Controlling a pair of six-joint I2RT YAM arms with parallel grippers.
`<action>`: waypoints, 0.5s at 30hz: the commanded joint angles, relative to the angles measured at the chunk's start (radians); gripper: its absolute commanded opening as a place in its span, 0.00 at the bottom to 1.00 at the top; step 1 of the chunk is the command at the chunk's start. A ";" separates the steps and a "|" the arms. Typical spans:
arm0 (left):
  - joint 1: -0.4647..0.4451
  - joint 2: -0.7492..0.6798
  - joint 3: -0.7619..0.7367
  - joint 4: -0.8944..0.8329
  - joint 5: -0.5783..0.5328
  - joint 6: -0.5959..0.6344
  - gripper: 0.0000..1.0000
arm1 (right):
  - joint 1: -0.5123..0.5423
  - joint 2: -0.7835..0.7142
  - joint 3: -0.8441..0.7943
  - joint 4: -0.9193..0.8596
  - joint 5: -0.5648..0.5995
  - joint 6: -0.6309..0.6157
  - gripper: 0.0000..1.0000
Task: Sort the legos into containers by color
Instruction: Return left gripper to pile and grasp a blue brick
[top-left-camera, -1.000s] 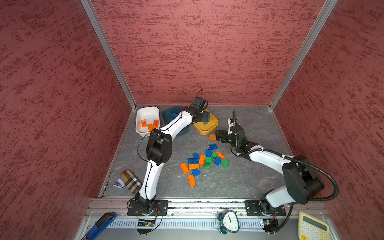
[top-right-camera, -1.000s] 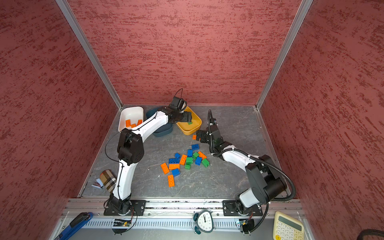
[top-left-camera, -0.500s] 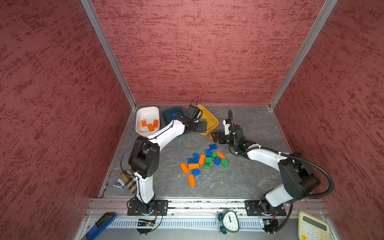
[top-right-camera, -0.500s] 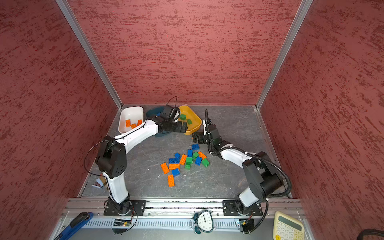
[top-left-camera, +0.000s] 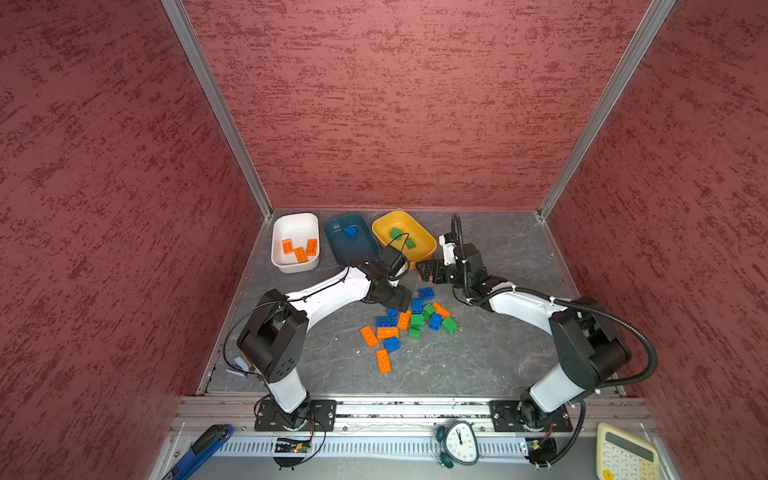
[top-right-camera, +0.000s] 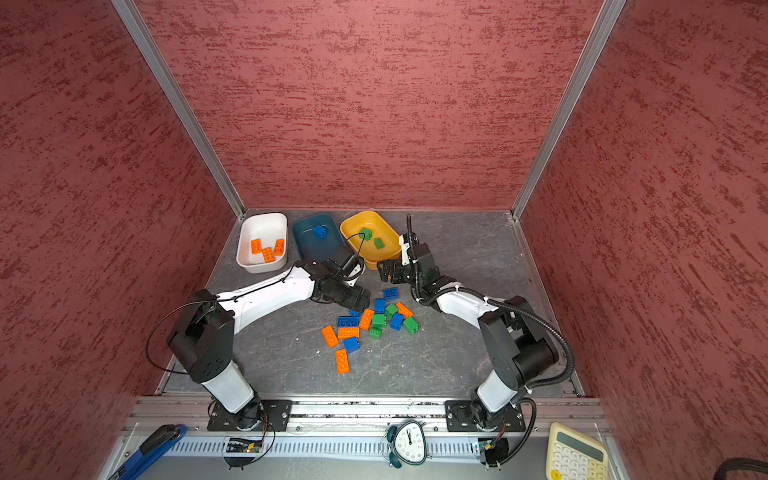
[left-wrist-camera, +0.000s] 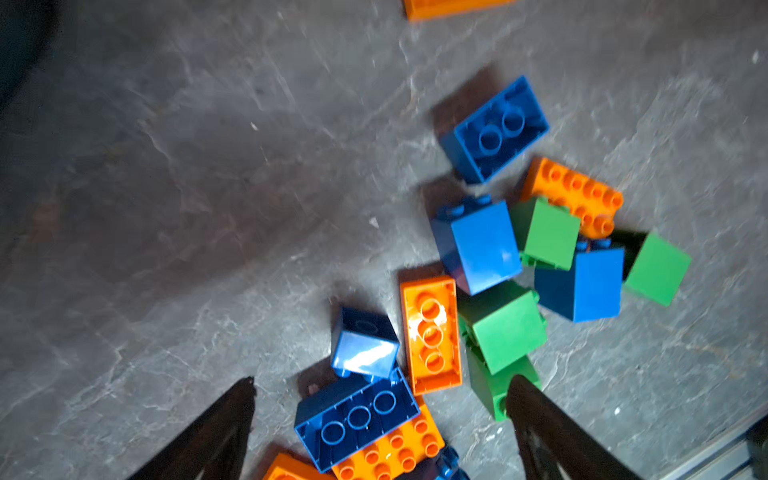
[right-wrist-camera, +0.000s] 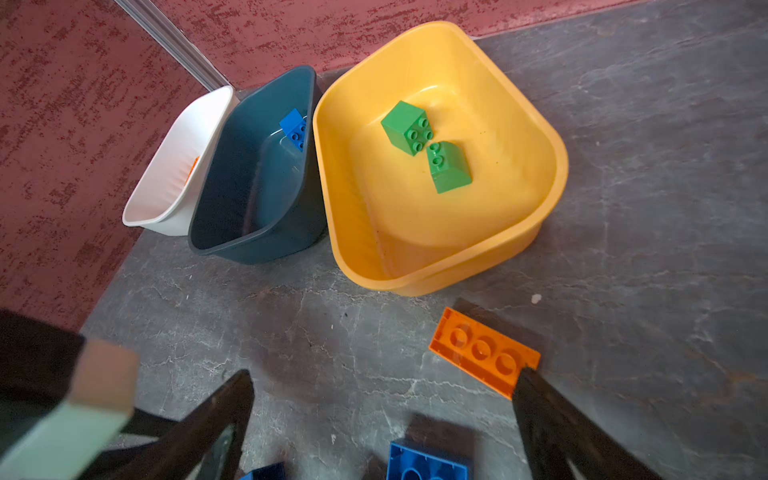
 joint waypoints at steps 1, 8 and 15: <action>-0.026 0.004 -0.026 -0.020 0.031 0.022 0.87 | 0.005 0.012 0.041 0.021 -0.042 0.006 0.98; 0.007 0.049 -0.056 0.046 -0.059 -0.055 0.67 | 0.005 0.012 0.041 0.030 -0.039 0.021 0.98; 0.006 0.113 -0.032 0.084 -0.028 -0.006 0.64 | 0.005 0.004 0.032 0.026 -0.027 0.025 0.98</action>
